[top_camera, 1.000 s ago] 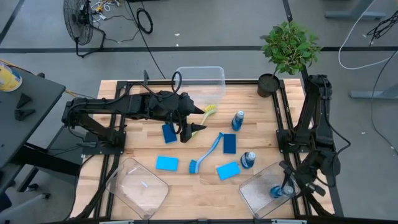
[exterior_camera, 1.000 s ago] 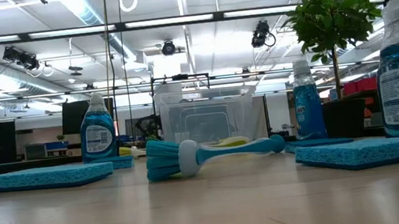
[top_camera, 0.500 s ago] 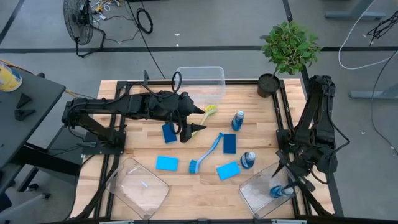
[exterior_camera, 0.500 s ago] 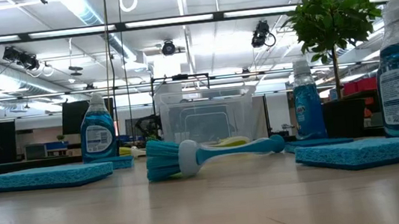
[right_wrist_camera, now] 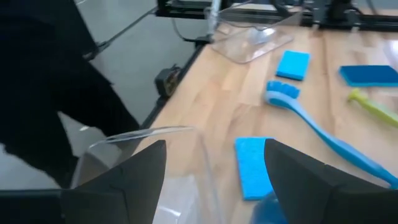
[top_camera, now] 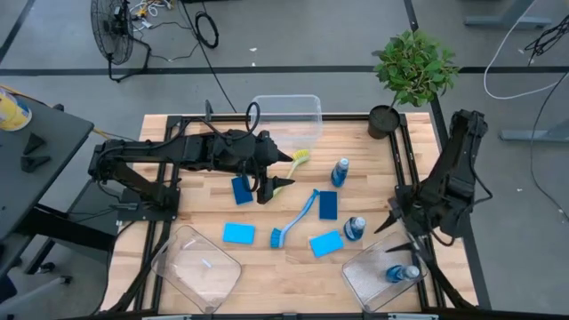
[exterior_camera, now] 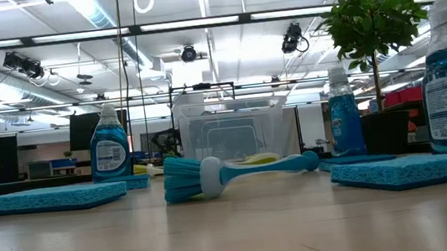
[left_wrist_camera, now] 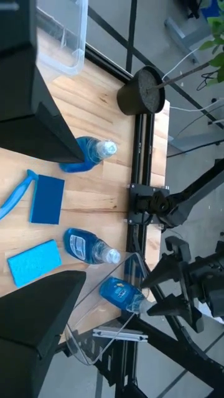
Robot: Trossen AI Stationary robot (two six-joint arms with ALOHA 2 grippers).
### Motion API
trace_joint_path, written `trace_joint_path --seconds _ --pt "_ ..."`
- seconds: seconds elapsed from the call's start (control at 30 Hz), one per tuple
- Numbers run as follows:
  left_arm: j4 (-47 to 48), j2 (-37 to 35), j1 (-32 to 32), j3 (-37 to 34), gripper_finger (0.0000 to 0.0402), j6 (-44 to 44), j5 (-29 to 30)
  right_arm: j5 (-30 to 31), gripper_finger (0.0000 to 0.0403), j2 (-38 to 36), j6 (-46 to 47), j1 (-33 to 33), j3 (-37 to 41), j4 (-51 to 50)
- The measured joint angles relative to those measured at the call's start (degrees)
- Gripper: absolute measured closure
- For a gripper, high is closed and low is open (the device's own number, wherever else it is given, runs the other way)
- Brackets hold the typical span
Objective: Pick & Place Kitchen Sink Supplies
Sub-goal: Put the blue dishwashing liquid into the bottom right transparent bin
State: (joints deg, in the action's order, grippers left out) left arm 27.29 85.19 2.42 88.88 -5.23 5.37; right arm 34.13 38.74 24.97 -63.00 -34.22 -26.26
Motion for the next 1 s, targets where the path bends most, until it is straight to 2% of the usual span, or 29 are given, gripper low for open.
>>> trace_joint_path --seconds 0.5,1.0 --pt "-0.07 -0.01 0.0 0.0 0.0104 1.53 0.02 -0.87 0.0131 0.02 0.0 11.99 0.0 0.01" --pt "-0.04 -0.02 0.0 0.0 0.0104 1.53 0.02 -12.41 0.0131 1.27 -3.43 22.33 0.0 -1.86"
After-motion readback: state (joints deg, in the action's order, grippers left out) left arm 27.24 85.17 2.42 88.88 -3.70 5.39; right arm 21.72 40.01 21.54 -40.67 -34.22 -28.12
